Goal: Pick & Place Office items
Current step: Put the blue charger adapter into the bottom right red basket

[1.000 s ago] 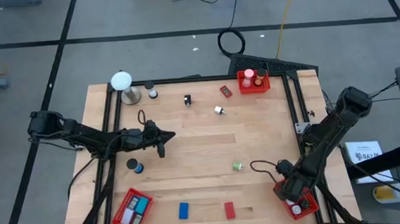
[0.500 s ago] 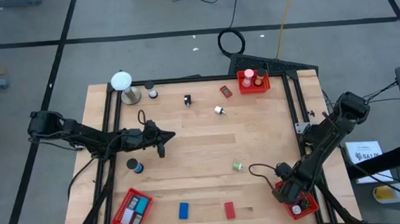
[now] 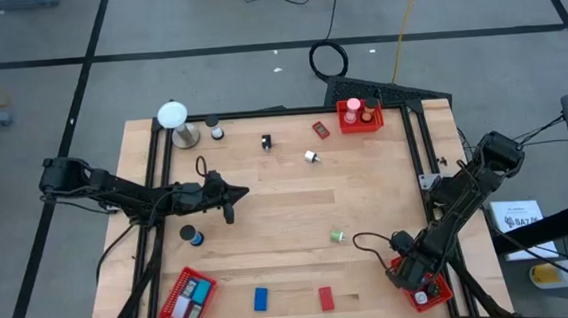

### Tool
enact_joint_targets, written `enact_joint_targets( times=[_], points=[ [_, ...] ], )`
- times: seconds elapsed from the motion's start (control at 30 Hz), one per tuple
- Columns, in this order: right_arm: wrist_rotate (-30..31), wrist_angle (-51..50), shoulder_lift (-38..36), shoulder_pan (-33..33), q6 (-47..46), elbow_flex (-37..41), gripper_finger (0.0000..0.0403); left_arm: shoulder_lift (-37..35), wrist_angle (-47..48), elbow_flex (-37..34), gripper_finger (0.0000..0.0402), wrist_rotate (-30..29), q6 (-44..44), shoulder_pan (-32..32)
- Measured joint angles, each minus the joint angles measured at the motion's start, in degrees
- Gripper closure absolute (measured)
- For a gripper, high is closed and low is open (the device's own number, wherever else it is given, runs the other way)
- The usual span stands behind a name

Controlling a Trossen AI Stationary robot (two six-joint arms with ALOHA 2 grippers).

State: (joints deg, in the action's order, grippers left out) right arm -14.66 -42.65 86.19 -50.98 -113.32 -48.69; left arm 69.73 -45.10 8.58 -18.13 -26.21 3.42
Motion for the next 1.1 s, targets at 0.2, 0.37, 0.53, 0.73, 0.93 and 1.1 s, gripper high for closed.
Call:
enact_joint_targets(
  times=[0.2,0.37,0.53,0.73,0.93,1.1],
  points=[
    [1.18,0.34,-0.56,-0.02,0.61,0.00,0.0360,0.00,0.00,0.00,0.0385,0.00,-0.01,-0.02],
    [1.36,0.41,-2.08,-0.50,0.63,0.04,0.0360,0.00,0.00,0.00,0.0385,0.00,-0.01,0.00],
    [1.99,-0.30,-4.88,-1.71,0.05,-0.54,0.0365,0.00,0.00,0.00,0.0385,0.02,0.01,0.00],
    [6.35,-4.37,-9.14,-3.40,0.60,-3.70,0.0362,-0.02,0.00,0.00,0.0385,0.02,0.01,-0.02],
    [21.00,-16.08,-12.49,-2.01,5.56,-9.99,0.0361,0.00,0.00,0.00,0.0385,0.02,0.01,-0.02],
    [41.18,-18.04,-13.55,4.10,15.90,-9.34,0.0361,0.00,0.04,0.00,0.0385,0.02,0.75,-0.01]
  ],
)
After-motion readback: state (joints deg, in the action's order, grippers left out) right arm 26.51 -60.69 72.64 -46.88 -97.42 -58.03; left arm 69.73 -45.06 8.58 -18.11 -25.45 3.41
